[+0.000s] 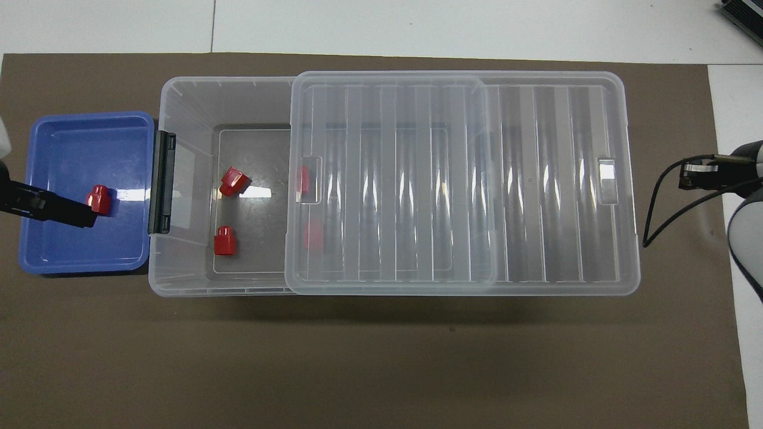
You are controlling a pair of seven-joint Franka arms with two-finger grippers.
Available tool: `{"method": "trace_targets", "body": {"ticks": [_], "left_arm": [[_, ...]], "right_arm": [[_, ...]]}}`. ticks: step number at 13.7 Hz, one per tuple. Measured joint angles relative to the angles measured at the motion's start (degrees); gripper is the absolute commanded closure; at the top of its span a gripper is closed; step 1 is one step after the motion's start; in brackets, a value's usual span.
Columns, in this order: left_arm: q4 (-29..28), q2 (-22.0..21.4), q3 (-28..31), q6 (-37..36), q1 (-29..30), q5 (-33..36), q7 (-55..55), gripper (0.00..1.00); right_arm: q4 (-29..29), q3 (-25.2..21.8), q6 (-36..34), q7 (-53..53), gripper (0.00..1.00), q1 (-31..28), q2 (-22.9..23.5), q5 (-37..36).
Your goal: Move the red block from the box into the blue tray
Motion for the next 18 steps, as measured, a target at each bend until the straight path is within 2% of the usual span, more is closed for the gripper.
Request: {"method": "trace_targets", "body": {"ticks": [6,18], "left_arm": [[0.0,0.0,0.43,0.0,0.08,0.03,0.0,0.0],[0.0,0.0,0.43,0.0,0.08,0.03,0.0,0.0]], "right_arm": [[-1.9,0.62,1.08,0.0,1.0,0.57,0.92,0.0],[-2.53,0.71,0.03,0.08,1.0,5.41,2.2,0.02]]}}
